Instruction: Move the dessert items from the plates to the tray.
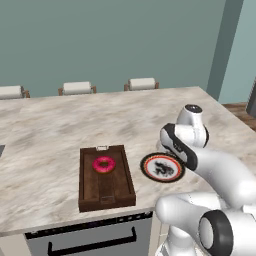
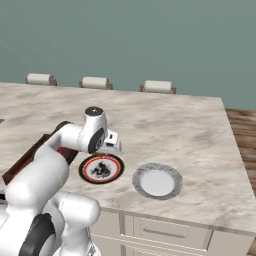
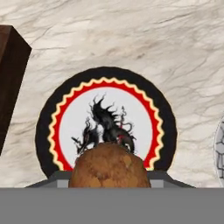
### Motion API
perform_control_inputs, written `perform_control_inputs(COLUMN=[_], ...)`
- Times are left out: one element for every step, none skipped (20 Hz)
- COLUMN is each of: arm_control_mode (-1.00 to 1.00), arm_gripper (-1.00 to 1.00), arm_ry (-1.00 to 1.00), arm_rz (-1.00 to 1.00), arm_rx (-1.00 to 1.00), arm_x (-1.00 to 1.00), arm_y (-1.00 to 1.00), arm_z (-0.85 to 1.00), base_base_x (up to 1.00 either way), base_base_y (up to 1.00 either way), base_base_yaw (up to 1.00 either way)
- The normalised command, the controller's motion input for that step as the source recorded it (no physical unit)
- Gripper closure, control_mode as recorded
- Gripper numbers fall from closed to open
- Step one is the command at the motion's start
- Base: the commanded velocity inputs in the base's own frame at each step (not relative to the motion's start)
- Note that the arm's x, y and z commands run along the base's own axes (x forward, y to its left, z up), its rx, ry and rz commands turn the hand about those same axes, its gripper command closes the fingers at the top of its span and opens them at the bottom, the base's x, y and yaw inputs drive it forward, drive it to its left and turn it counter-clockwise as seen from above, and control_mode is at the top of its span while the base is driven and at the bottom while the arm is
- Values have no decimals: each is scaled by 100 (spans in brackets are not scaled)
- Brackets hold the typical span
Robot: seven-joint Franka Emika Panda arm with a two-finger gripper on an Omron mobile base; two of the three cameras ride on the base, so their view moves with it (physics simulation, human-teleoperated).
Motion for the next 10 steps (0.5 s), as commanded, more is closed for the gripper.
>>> perform_control_inputs(arm_control_mode=[-100,-100,-100,-100,-100,-100,-100,-100,-100,-100], arm_gripper=[100,100,100,100,100,100,100,100,100,100], arm_ry=[3,3,3,3,3,3,4,4,4,4], arm_rz=[0,0,0,0,0,0,0,0,0,0], arm_rx=[0,0,0,0,0,0,0,0,0,0], arm_x=[0,0,0,0,0,0,0,0,0,0], arm_y=[99,100,100,100,100,100,100,100,99,95], arm_z=[11,12,12,9,11,9,7,4,4,4], base_base_x=[0,0,0,0,0,0,0,0,0,0], base_base_y=[0,0,0,0,0,0,0,0,0,0], base_base_yaw=[0,0,0,0,0,0,0,0,0,0])
